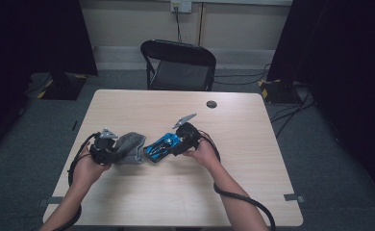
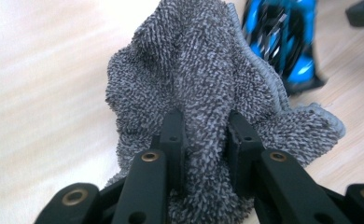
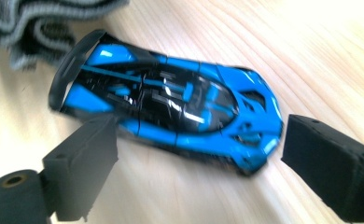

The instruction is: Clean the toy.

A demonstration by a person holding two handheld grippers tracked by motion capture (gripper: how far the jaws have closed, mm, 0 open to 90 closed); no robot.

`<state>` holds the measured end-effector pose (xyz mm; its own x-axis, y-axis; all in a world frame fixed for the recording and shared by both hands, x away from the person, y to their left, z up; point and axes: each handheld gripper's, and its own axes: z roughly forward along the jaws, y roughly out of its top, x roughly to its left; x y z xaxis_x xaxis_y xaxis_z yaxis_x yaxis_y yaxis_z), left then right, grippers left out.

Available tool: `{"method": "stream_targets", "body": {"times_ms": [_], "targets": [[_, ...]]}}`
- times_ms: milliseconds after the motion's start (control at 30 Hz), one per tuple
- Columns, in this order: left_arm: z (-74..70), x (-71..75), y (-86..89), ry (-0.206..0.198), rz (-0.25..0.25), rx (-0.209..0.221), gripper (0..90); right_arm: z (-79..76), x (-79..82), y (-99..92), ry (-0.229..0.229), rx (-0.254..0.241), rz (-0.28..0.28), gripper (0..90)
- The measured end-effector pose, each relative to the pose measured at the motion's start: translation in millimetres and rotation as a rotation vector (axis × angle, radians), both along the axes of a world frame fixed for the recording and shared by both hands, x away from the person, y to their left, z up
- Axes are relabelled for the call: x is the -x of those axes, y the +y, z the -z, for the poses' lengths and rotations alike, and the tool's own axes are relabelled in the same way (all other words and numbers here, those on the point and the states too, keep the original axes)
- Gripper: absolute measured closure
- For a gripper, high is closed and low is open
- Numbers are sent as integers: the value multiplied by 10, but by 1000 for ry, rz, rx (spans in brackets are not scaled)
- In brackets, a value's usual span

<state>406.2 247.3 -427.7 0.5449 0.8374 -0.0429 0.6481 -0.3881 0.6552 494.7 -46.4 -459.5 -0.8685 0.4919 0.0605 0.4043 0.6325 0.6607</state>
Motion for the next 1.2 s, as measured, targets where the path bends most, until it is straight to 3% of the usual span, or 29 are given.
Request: {"method": "stream_targets", "body": {"times_ms": [133, 333, 533, 667, 867, 1200], "targets": [[-140, -44, -191, -18, 32, 10, 721, -62, 54, -174, 4, -1, -3, 135], [-275, -88, -563, -32, 108, 23, 721, -163, 122, -519, 2, -22, 37, 142], [-356, -138, -983, -42, 186, 49, 717, -252, 182, -859, -31, 3, 67, 147], [-326, -141, -1291, -38, 246, 65, 714, -289, 206, -1053, -29, 3, 95, 151], [-164, -113, -1738, -11, 327, 94, 706, -310, 224, -1329, -25, -24, 143, 152], [57, -105, -2187, 16, 394, 98, 704, -248, 243, -1586, -28, -2, 188, 155]]}}
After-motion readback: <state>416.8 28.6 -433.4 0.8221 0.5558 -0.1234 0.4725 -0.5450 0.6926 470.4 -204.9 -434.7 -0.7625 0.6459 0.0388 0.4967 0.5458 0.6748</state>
